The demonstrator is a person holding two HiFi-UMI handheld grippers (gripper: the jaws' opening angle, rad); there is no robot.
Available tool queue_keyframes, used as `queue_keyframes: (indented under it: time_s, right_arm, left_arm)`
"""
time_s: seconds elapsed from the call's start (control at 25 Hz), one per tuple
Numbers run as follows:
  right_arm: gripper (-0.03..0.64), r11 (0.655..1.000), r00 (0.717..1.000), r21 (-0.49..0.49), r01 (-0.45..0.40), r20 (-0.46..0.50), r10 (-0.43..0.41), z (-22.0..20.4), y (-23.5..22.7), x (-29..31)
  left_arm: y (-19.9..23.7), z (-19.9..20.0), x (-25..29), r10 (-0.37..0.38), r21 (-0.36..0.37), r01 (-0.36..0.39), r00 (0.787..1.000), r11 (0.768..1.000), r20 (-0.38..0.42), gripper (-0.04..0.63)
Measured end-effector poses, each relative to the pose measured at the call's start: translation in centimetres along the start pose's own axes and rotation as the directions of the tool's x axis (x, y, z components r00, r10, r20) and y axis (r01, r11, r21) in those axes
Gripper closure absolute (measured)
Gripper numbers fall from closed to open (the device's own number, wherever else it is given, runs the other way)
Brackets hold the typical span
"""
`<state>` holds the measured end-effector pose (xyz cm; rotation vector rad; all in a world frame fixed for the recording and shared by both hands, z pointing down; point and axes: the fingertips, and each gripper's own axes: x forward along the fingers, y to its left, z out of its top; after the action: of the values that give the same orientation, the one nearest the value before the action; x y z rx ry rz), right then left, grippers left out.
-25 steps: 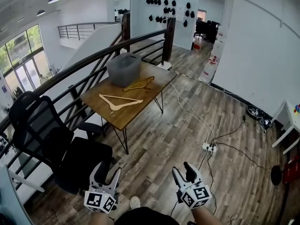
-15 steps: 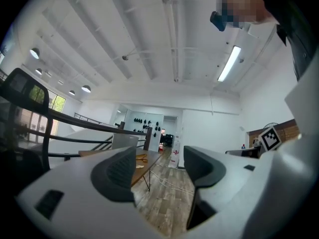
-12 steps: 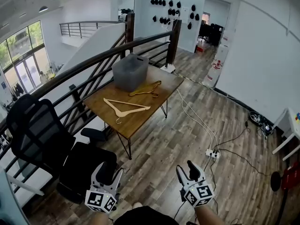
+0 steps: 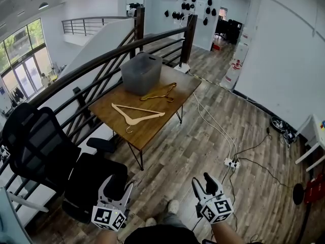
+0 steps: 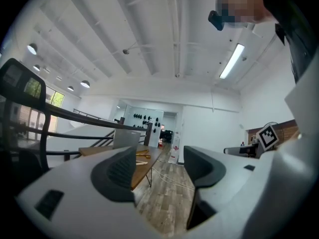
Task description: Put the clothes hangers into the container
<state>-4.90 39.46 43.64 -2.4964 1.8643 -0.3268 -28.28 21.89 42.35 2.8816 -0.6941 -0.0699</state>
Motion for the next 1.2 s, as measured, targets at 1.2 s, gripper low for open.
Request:
queue_keyframes:
  time_s: [1.2]
  right_arm:
    - [0.423, 0.986, 0.986, 0.024, -0.166, 0.001, 0.166, 3.9, -14.3, 20.9]
  left_arm:
    - [2.1, -0.1, 21.7, 0.091, 0.052, -0.090, 0.996, 0.995, -0.023, 0.293]
